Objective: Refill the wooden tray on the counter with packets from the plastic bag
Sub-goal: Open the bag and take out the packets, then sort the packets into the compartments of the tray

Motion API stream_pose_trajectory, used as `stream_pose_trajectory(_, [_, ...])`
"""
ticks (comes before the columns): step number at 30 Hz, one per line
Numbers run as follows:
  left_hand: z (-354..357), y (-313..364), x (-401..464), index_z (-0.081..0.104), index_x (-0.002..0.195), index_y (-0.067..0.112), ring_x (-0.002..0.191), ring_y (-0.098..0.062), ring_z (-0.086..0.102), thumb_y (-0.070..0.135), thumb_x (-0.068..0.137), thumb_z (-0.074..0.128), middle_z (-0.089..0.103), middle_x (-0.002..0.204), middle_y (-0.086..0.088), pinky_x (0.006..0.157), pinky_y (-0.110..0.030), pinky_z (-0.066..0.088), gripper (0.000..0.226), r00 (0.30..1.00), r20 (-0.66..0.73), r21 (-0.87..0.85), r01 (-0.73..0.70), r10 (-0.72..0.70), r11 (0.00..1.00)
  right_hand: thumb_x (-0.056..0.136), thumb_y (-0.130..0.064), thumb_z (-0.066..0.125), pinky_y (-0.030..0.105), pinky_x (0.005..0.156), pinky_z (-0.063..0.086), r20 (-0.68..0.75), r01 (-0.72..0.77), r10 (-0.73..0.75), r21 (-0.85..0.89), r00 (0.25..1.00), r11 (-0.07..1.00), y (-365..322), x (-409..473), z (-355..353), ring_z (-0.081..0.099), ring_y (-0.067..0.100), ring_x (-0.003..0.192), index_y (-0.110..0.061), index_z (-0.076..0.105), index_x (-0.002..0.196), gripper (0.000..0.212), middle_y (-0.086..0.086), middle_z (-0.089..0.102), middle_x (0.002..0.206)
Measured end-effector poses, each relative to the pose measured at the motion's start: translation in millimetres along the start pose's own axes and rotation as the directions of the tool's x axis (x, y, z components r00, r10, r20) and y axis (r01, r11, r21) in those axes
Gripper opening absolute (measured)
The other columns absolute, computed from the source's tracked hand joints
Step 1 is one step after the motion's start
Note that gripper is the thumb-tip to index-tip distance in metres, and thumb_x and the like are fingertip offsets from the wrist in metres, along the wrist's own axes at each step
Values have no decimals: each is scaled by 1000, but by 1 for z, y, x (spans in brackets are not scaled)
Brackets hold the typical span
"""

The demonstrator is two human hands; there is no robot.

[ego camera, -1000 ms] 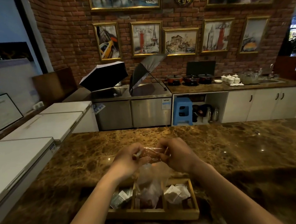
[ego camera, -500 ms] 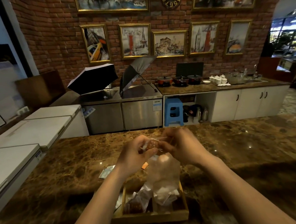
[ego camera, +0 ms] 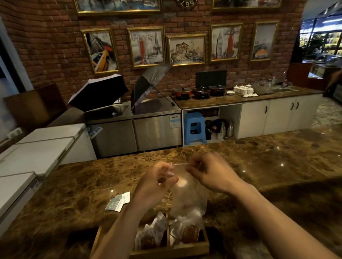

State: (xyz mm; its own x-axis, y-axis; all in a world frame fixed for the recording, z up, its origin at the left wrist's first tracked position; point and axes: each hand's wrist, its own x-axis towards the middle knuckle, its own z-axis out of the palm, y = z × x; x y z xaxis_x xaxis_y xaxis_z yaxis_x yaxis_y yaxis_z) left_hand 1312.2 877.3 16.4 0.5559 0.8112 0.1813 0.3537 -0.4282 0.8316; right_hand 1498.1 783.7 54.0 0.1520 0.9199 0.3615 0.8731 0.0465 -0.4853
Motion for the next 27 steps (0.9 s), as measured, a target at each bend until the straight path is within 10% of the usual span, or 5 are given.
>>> stream_pose_trajectory(10, [-2, -12, -9, 51, 138, 34, 119, -8, 61, 49, 74, 85, 67, 127, 13, 101, -43, 53, 74, 997, 75, -86, 32, -25, 996, 93, -30, 68, 37, 72, 61, -184, -28, 72, 231, 980, 973, 7, 5, -18, 67, 6, 77, -30, 68, 88, 5, -8, 70, 81])
stream_pose_trajectory(16, [-2, -17, -8, 46, 142, 40, 112, -12, 64, 55, 55, 94, 62, 129, 9, 88, -35, 55, 101, 980, 128, -223, 181, -155, 958, 95, -26, 66, 35, 58, 64, -145, -220, 364, 577, 920, 786, 21, -2, -32, 74, 19, 69, -20, 71, 94, 7, 4, 75, 84])
stream_pose_trajectory(27, [42, 11, 15, 60, 126, 32, 95, -21, 77, 32, 63, 88, 79, 104, 1, 76, -36, 60, 68, 973, 77, -581, 220, -216, 784, 87, -41, 74, 29, 54, 59, -113, -292, 635, 817, 764, 497, 81, -32, -48, 76, 22, 72, -21, 59, 117, 39, 9, 72, 102])
